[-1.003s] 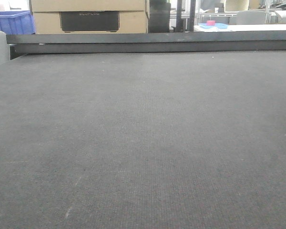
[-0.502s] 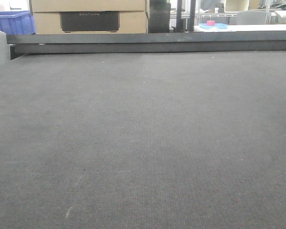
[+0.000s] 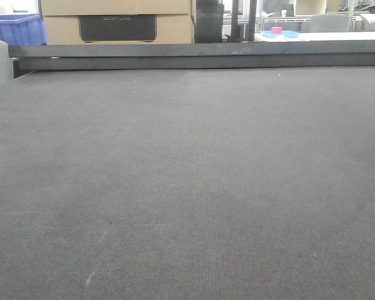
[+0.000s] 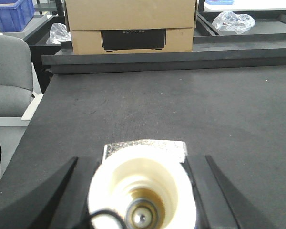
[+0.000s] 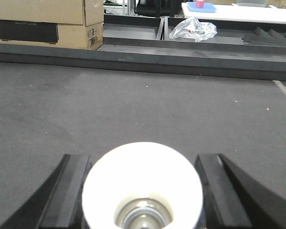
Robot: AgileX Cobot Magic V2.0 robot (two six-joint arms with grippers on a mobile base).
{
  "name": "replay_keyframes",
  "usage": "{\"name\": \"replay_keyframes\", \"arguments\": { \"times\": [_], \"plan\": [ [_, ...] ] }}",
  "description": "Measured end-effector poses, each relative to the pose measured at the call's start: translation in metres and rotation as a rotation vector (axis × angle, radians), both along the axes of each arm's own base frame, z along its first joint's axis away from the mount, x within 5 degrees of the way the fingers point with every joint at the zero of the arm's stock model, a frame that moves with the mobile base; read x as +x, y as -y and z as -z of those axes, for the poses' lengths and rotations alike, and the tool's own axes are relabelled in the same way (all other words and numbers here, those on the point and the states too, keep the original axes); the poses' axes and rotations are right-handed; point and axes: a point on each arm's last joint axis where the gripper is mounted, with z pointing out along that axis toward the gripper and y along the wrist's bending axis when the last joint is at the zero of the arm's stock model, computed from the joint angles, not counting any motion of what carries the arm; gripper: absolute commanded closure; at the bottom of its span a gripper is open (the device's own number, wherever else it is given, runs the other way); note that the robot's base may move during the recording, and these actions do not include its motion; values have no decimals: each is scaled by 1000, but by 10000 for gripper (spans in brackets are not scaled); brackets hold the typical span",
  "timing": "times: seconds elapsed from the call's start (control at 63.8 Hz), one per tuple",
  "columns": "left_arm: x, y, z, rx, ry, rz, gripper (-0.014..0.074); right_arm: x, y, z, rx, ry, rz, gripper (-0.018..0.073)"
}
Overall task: Place valve from conveyor to right shelf box
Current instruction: 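Drive the base away from the conveyor toward the steel shelf, holding valves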
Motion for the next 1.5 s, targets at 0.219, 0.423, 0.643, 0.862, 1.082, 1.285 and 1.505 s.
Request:
{"name": "replay_keyframes", "arguments": {
  "times": [0.219, 0.423, 0.643, 0.862, 1.082, 1.285, 1.505],
  "plan": [
    [0, 0, 0, 0, 0, 0, 708, 0, 0, 0, 0, 0, 0, 712],
    [0, 0, 0, 0, 0, 0, 708, 0, 0, 0, 0, 0, 0, 712],
    [0, 0, 0, 0, 0, 0, 708, 0, 0, 0, 0, 2, 0, 712],
    [0, 0, 0, 2, 0, -1, 708, 0, 0, 0, 0, 2, 0, 712],
    [0, 0, 0, 2, -1, -1, 708, 0, 0, 0, 0, 2, 0, 712],
    [0, 0, 0, 2, -1, -1, 708, 0, 0, 0, 0, 4, 1, 712],
    [0, 0, 0, 2, -1, -1, 708, 0, 0, 0, 0, 4, 1, 712]
  ]
}}
